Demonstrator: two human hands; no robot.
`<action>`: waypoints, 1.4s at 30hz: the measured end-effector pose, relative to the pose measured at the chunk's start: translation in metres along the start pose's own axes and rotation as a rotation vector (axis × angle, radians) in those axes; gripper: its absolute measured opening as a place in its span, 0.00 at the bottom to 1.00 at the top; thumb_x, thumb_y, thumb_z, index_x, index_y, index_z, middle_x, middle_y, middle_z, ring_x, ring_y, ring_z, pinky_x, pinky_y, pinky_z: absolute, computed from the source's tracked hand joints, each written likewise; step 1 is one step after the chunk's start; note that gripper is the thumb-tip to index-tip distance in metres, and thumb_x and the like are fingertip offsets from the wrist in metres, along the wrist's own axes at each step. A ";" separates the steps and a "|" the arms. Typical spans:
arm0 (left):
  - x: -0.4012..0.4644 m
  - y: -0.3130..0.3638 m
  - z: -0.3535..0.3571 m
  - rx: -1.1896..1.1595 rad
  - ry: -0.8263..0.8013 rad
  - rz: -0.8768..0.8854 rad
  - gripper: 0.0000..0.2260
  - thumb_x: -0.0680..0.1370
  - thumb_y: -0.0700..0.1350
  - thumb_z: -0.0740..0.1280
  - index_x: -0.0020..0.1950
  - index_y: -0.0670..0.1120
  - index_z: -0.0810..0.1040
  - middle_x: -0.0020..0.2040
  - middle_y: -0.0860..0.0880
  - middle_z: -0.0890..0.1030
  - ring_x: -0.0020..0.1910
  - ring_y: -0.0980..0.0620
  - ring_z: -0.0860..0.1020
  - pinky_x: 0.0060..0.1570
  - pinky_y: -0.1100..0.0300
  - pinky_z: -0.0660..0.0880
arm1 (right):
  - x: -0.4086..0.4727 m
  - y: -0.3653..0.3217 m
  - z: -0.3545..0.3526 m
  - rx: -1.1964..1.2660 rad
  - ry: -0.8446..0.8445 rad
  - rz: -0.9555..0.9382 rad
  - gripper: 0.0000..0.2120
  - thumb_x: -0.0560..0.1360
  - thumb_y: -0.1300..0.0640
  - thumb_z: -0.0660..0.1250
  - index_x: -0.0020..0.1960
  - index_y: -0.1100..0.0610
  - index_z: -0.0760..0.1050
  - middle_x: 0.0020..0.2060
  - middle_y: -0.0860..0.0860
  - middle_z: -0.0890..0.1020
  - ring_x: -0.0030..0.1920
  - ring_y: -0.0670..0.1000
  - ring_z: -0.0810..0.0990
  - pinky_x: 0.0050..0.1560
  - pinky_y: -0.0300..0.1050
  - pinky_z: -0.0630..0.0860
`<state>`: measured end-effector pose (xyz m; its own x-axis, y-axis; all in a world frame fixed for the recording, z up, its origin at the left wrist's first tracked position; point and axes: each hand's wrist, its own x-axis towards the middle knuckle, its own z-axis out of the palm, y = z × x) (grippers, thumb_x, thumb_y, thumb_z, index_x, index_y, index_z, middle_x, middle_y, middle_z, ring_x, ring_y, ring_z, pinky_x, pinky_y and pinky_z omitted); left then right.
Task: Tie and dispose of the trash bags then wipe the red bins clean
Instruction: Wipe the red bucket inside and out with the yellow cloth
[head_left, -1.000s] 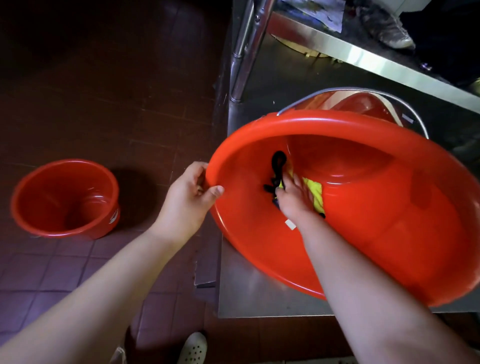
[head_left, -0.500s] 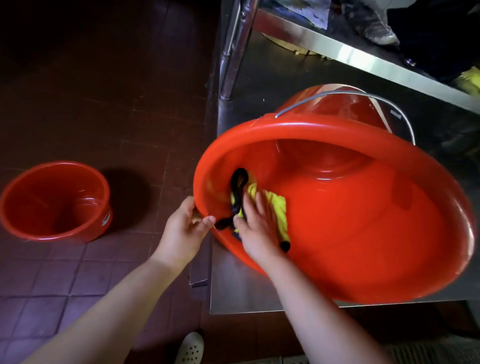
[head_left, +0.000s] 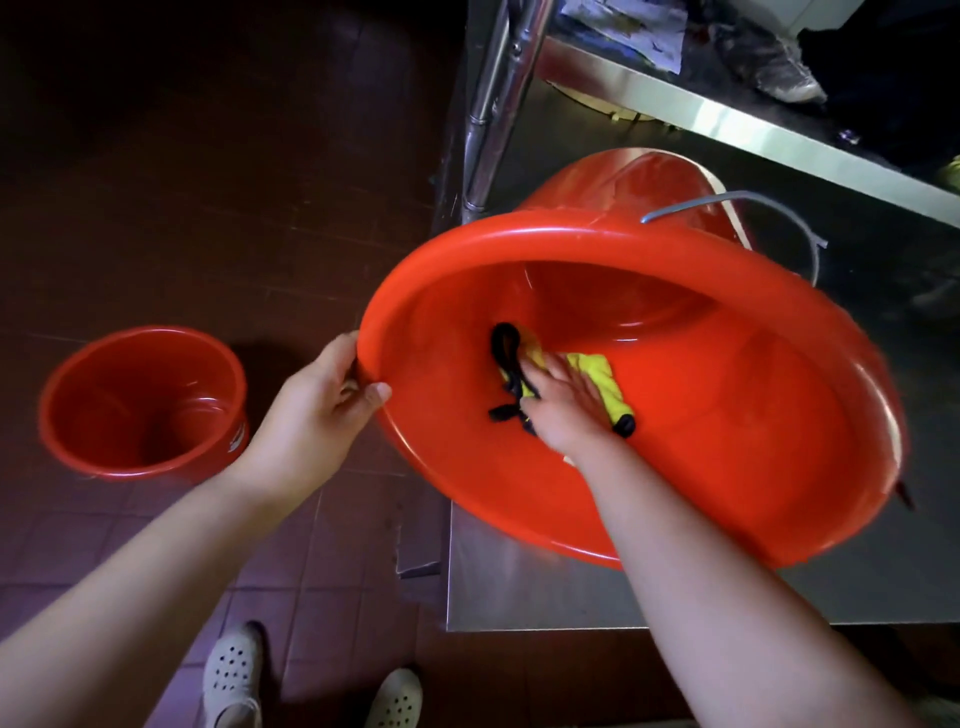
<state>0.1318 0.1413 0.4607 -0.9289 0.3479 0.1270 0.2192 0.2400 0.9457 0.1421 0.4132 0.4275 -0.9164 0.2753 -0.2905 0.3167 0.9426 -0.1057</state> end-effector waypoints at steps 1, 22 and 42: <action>-0.002 0.001 0.000 -0.029 0.019 -0.011 0.15 0.77 0.37 0.66 0.59 0.52 0.70 0.49 0.55 0.79 0.48 0.67 0.77 0.47 0.77 0.70 | 0.008 0.002 -0.003 -0.017 0.008 0.031 0.28 0.77 0.52 0.58 0.74 0.40 0.56 0.77 0.48 0.54 0.76 0.51 0.49 0.74 0.49 0.47; -0.028 -0.013 0.032 -0.222 0.063 -0.276 0.15 0.77 0.33 0.63 0.62 0.44 0.67 0.48 0.49 0.76 0.48 0.53 0.74 0.55 0.52 0.73 | -0.079 -0.057 0.038 0.137 0.009 -0.271 0.29 0.78 0.50 0.57 0.76 0.44 0.51 0.75 0.44 0.39 0.74 0.44 0.34 0.68 0.36 0.28; -0.057 -0.031 0.055 -0.344 -0.075 -0.302 0.17 0.75 0.42 0.67 0.60 0.53 0.67 0.52 0.52 0.81 0.53 0.50 0.80 0.55 0.46 0.77 | -0.012 -0.040 0.012 0.147 0.087 0.069 0.33 0.76 0.50 0.61 0.77 0.47 0.50 0.77 0.53 0.51 0.76 0.54 0.50 0.74 0.51 0.45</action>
<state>0.1940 0.1636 0.4083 -0.9089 0.3764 -0.1796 -0.1814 0.0310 0.9829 0.1431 0.3704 0.4233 -0.9070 0.3595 -0.2192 0.4059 0.8851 -0.2277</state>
